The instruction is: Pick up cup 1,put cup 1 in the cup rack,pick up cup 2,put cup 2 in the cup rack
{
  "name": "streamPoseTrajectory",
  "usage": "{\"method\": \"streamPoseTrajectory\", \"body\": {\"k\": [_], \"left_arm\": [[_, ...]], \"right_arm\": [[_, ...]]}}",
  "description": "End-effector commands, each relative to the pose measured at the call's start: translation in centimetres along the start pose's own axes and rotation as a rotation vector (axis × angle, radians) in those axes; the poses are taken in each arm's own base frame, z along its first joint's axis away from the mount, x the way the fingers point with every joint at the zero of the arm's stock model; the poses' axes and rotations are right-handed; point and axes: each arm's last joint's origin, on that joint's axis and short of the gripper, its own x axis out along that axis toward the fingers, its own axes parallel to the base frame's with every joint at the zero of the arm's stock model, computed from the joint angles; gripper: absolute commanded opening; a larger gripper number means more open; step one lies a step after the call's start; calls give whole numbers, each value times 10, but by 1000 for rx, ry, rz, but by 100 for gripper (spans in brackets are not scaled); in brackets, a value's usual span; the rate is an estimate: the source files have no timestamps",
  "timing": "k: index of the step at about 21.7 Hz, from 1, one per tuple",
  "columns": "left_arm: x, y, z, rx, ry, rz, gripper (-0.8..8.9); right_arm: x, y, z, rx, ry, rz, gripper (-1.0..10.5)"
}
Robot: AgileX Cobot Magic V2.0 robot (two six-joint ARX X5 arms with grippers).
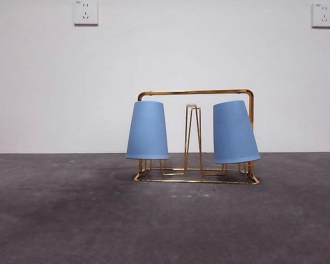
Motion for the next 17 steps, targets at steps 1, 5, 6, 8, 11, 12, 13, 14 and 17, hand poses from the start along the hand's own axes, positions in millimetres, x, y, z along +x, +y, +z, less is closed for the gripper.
{"method": "streamPoseTrajectory", "body": {"k": [1, 5, 6, 8, 11, 12, 13, 14, 17], "left_arm": [[0, -1, 0, 6, -5, -1, -4], [0, -1, 0, 6, -4, -1, -4], [-1, -1, 1, 19, -14, 11, -5], [-2, 0, 5, 21, -49, 30, -1], [-2, 1, 7, 79, -71, 70, -1], [-3, 1, 10, 101, -105, 105, -1], [-3, 1, 14, 153, -150, 126, -1], [-4, 2, 18, 208, -188, 132, -1], [-20, 6, 30, 399, -345, 214, -1]], "right_arm": [[2, -1, -2, 8, 25, -24, 3], [2, -1, -2, 8, 24, -48, 3], [2, -1, -2, 8, 24, -51, 3], [2, -1, -2, 8, 24, -50, 3], [2, -1, -2, 8, 23, -51, 3], [2, -1, -2, 8, 23, -51, 3], [2, -1, -2, 8, 23, -50, 3], [2, -1, -2, 8, 23, -50, 3], [2, -1, -2, 8, 23, -50, 3]]}}
